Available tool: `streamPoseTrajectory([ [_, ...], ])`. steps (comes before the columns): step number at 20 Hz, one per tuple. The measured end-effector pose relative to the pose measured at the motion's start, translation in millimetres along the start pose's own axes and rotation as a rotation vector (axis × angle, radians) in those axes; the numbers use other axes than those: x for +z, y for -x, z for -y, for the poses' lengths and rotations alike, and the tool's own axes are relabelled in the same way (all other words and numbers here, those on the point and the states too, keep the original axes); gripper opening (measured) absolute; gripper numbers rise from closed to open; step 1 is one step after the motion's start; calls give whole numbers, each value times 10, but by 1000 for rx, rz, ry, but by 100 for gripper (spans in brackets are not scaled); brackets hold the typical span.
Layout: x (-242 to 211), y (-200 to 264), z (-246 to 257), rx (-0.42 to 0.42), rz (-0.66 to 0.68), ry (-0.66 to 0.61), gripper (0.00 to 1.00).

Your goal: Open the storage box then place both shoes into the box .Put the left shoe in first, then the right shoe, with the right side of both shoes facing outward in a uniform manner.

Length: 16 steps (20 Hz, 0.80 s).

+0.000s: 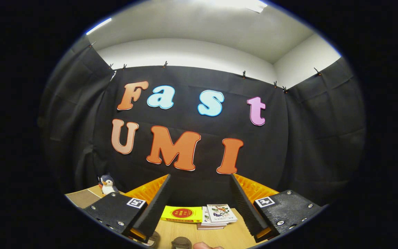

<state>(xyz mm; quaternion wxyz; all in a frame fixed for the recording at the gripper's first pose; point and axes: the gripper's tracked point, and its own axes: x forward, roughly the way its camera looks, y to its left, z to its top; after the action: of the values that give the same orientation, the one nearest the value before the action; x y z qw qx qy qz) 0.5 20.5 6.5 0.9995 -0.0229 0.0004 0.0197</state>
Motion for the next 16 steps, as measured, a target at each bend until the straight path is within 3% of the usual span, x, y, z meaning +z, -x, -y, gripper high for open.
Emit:
streamPoseTrajectory([
  [8, 310, -19, -34, 17, 67, -34, 99],
  [16, 246, -28, -167, 47, 51, -12, 99],
])
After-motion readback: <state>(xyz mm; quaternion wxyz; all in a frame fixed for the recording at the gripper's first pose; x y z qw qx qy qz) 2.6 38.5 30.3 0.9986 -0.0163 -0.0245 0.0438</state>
